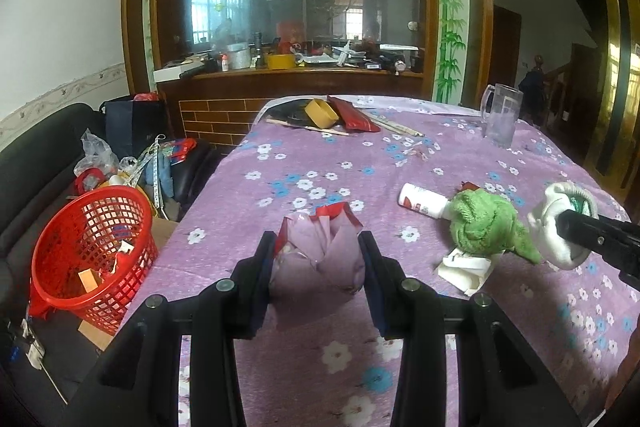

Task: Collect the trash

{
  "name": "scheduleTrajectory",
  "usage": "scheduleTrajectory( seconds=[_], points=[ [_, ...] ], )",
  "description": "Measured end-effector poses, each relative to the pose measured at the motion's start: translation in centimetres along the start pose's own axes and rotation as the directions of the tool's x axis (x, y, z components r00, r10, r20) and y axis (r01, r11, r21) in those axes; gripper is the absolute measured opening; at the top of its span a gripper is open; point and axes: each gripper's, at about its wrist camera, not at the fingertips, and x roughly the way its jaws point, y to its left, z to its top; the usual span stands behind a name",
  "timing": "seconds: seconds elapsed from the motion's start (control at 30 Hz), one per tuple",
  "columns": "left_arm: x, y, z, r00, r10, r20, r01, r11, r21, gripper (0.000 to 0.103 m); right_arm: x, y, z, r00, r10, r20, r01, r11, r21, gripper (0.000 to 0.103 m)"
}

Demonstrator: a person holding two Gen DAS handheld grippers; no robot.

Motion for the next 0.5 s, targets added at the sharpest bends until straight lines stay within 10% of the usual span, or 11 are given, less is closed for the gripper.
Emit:
scheduleTrajectory(
  seconds=[0.5],
  points=[
    [-1.1, 4.0, -0.6, 1.000, -0.007, 0.016, 0.008, 0.998, -0.067, 0.039, 0.9, 5.5, 0.0, 0.998, 0.042, -0.055, -0.046, 0.997, -0.070, 0.036]
  ],
)
